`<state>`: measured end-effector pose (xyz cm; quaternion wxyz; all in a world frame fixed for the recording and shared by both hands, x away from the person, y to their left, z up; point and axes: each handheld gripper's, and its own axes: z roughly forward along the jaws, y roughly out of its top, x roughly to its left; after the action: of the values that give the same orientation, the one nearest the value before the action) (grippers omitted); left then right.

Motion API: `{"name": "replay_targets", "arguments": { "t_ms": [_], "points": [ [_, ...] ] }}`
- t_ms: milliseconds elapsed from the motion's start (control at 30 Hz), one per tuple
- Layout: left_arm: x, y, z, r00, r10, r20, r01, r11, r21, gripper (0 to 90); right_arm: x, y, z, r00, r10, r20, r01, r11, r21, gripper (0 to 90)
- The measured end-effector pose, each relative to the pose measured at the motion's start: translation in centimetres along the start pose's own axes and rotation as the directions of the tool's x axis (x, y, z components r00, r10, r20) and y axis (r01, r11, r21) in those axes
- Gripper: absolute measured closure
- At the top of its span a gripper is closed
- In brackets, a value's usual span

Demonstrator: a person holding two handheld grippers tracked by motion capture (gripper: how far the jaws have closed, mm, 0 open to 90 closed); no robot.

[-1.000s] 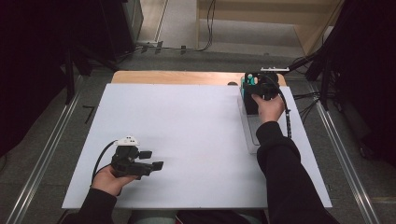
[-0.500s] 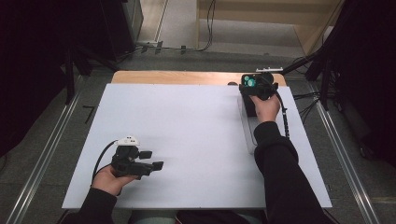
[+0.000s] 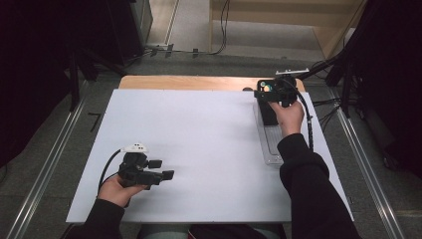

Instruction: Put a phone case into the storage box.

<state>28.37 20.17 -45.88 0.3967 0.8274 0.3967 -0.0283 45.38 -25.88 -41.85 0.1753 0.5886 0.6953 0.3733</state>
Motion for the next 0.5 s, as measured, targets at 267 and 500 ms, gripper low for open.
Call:
{"name": "replay_targets", "arguments": {
  "t_ms": [267, 500],
  "points": [
    [0.0, 0.4, 0.0, 0.9998, 0.011, 0.019, -0.011, 0.9999, 0.004, 27.0, 1.9, -1.0, -1.7, 0.9942, -0.027, -0.104, 0.03, 0.999, 0.021, 0.0],
    [-0.2, 0.7, 0.0, 0.9996, 0.015, 0.025, -0.015, 0.9999, 0.006, 26.9, 3.4, -2.2, -2.7, 0.9784, -0.037, -0.203, 0.045, 0.998, 0.035, 6.2]
  ]
}}
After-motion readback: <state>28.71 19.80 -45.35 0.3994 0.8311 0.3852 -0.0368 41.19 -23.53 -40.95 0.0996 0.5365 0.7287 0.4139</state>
